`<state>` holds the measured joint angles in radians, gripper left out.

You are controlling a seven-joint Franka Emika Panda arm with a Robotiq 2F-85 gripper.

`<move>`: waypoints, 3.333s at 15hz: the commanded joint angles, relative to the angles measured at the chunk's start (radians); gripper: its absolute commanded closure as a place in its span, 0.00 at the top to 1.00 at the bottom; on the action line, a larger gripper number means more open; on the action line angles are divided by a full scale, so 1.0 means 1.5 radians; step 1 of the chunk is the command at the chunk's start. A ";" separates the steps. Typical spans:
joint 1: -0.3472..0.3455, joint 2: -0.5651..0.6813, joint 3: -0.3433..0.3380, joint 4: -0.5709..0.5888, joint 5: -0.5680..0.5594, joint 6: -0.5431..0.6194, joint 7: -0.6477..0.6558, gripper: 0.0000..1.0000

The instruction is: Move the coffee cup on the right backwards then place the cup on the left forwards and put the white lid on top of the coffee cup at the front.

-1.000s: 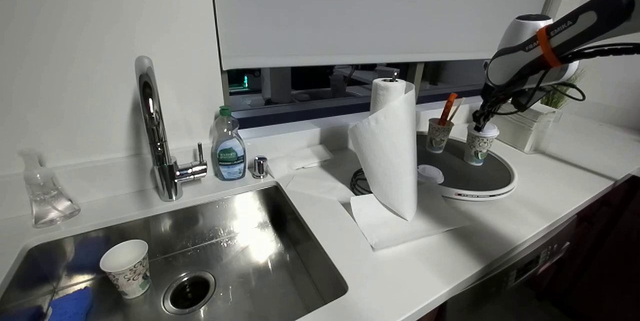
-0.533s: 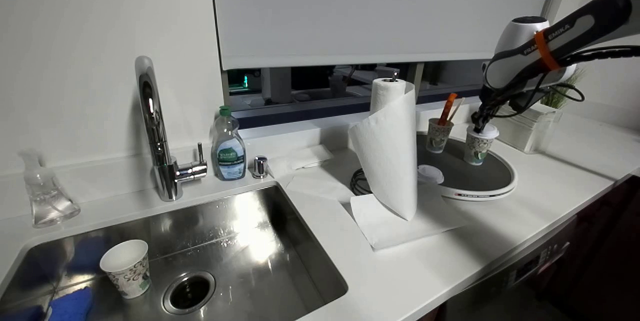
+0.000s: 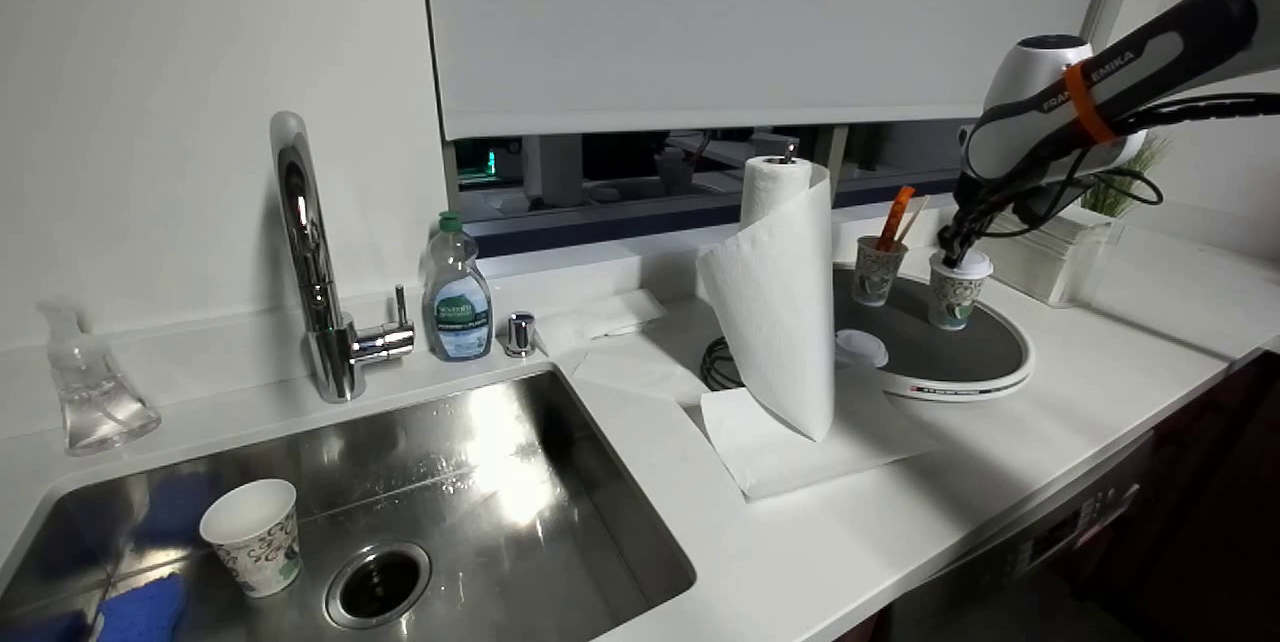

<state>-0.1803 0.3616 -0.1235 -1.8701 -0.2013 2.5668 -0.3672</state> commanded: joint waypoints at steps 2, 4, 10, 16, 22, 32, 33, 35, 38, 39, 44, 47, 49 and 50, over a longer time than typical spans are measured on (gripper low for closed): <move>0.009 -0.007 -0.015 0.000 -0.029 -0.011 0.038 0.02; 0.013 -0.013 -0.020 -0.003 -0.040 -0.004 0.050 0.02; 0.018 -0.024 -0.020 -0.006 -0.059 -0.004 0.066 0.02; 0.028 -0.020 -0.021 -0.006 -0.064 -0.009 0.068 0.02; 0.038 -0.007 -0.031 -0.001 -0.099 -0.016 0.096 0.02; 0.035 0.008 -0.030 0.003 -0.096 -0.019 0.097 0.02; 0.035 0.009 -0.031 0.004 -0.096 -0.020 0.098 0.02; 0.035 0.009 -0.032 0.005 -0.095 -0.019 0.101 0.02; 0.033 0.008 -0.033 0.008 -0.091 -0.019 0.107 0.02; 0.032 0.009 -0.033 0.009 -0.089 -0.019 0.108 0.02; 0.029 0.010 -0.032 0.011 -0.083 -0.021 0.111 0.05; 0.024 0.007 -0.026 0.009 -0.070 -0.017 0.102 0.35; 0.022 0.003 -0.024 0.006 -0.063 -0.014 0.101 0.49; 0.021 0.001 -0.023 0.006 -0.060 -0.012 0.100 0.55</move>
<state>-0.1400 0.3715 -0.1680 -1.8615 -0.3144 2.5646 -0.2170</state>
